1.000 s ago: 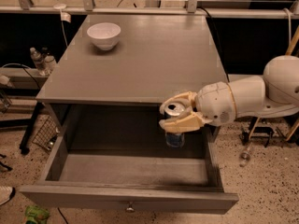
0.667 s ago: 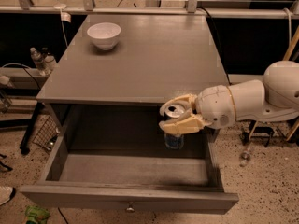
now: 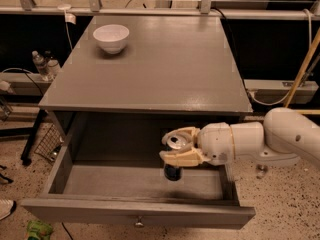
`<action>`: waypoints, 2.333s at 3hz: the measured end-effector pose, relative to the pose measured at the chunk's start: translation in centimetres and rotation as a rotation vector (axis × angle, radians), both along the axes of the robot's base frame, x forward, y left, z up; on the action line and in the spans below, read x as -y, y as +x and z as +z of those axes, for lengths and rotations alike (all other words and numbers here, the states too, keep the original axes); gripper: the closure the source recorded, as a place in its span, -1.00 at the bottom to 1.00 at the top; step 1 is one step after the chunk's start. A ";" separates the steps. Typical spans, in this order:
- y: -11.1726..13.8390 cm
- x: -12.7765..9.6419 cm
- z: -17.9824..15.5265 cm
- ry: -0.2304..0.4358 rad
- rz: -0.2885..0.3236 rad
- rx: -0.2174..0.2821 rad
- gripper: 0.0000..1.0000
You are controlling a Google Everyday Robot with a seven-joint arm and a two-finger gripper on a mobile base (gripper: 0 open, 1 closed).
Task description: Place redbull can into top drawer
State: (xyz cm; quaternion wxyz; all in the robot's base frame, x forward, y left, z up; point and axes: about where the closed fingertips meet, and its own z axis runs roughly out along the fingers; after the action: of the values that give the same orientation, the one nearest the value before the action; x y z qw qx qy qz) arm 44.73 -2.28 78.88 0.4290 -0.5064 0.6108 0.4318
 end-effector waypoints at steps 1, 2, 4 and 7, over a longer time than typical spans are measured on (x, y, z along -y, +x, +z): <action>0.3 -1.2 -4.1 0.022 -0.058 -0.003 1.00; 0.3 -1.2 -4.1 0.022 -0.059 -0.001 1.00; 2.5 -3.2 -6.2 0.069 -0.044 0.056 1.00; 3.8 -6.0 -9.7 0.044 -0.028 0.070 1.00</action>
Offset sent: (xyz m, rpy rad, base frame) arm -0.0011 0.0097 -0.0324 0.0231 0.0058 -0.0377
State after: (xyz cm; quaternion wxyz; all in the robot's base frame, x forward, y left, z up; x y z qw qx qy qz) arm 48.55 3.68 69.13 0.4671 -0.5031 0.5928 0.4210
